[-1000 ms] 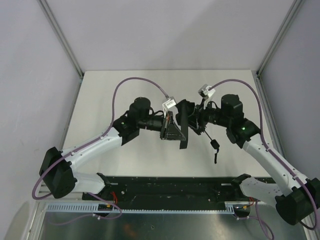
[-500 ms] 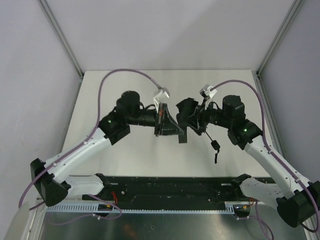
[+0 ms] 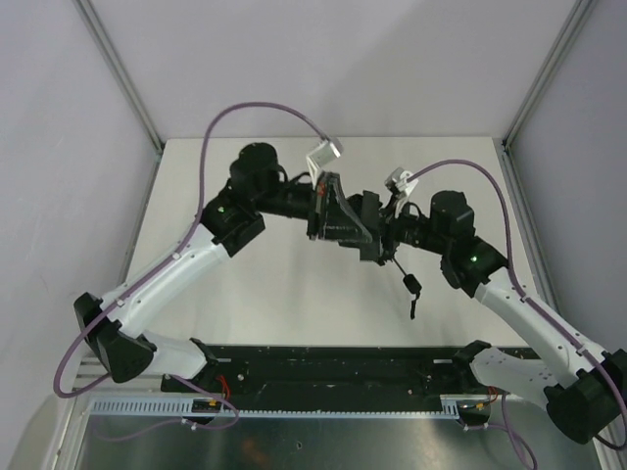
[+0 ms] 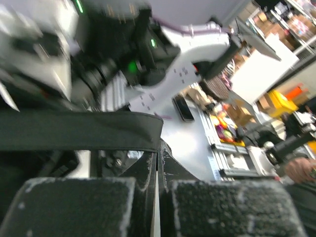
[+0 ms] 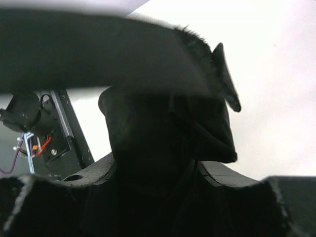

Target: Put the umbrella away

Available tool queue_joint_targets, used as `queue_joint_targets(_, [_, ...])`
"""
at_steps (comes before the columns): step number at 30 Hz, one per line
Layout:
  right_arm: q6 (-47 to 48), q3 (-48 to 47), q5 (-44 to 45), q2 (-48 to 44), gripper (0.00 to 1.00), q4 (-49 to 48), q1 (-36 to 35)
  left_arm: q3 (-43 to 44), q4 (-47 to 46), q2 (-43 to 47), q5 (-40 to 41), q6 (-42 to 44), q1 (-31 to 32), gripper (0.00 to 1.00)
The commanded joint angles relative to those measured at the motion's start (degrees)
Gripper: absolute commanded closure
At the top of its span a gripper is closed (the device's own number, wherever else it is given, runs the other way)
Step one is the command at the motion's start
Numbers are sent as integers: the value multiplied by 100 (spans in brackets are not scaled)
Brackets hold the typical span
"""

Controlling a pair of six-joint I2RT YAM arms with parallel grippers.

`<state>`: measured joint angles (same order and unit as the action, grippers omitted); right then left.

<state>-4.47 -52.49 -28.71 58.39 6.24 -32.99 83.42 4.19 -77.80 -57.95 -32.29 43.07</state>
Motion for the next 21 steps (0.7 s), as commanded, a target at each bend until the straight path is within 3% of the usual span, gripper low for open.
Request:
queue_joint_targets(1, [-528, -73, -484, -48, 100, -1074, 377, -555, 29, 336, -330, -17, 369, 100])
queue_joint_targets(9, [-810, -77, -1606, -234, 100, -1164, 1013, -1873, 416, 682, 49, 439, 466, 100])
queue_joint_targets(14, [-797, -77, -2246, -473, 100, -812, 1373, -1779, 1977, 563, 1142, 1553, 330, 100])
queue_joint_targets(21, [-836, -77, -2539, -784, 100, -438, 1436, -1751, 2589, 572, 2270, 2155, 8, 100])
